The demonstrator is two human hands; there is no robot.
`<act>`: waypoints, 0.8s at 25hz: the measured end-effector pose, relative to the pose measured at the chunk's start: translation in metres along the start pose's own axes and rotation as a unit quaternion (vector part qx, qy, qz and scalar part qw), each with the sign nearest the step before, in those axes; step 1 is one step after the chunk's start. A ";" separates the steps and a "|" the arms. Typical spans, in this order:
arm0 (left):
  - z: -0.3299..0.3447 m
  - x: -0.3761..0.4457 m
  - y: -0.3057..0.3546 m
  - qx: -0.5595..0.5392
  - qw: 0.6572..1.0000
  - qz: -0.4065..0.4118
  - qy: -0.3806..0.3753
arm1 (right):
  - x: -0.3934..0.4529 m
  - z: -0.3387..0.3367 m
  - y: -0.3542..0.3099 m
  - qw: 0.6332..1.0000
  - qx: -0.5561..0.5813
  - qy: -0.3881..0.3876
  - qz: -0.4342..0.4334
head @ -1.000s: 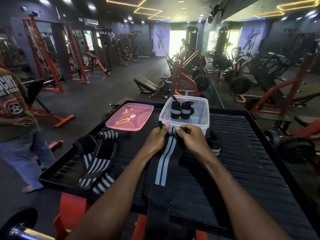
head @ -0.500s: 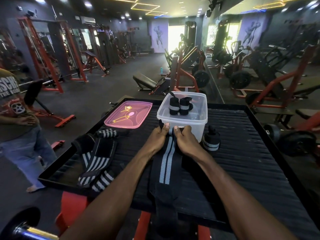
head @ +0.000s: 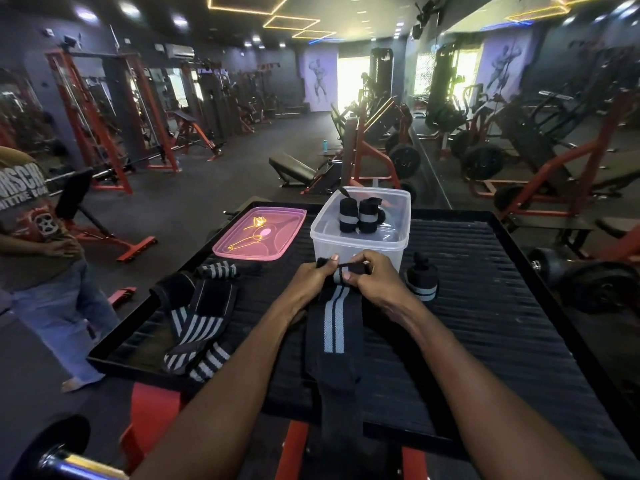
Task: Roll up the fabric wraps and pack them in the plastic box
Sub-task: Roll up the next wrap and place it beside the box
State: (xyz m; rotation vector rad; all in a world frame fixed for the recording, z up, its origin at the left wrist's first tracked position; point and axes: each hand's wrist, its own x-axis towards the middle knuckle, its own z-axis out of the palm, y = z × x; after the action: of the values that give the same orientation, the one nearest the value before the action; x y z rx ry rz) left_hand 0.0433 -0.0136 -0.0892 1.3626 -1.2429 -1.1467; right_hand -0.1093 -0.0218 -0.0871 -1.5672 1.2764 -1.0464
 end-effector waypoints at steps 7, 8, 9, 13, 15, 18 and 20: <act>-0.004 -0.012 -0.005 -0.020 0.998 0.062 0.024 | 0.004 -0.008 -0.002 0.984 0.115 -0.104 0.093; -0.003 -0.014 -0.006 -0.033 0.997 0.062 0.026 | 0.004 -0.008 -0.002 0.986 0.105 -0.104 0.078; -0.003 -0.016 -0.006 -0.055 0.997 0.052 0.026 | 0.003 -0.008 -0.002 0.989 0.101 -0.095 0.057; -0.006 -0.022 -0.005 -0.134 0.991 -0.029 0.003 | -0.001 -0.013 -0.004 0.996 0.037 -0.075 -0.026; -0.008 -0.022 -0.007 -0.116 0.993 -0.003 0.014 | -0.001 -0.013 -0.004 0.996 0.049 -0.072 -0.007; -0.008 -0.024 -0.005 -0.126 0.991 0.038 0.036 | -0.004 -0.012 -0.007 0.994 0.070 -0.079 0.020; -0.008 -0.026 -0.004 -0.168 0.985 0.036 0.013 | -0.004 -0.012 -0.007 0.997 0.037 -0.051 -0.044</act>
State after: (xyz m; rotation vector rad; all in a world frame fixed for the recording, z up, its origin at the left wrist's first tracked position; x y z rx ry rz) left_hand 0.0502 0.0125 -0.0906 1.0680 -1.0168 -1.2209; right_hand -0.1193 -0.0181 -0.0773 -1.6119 1.0970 -1.0439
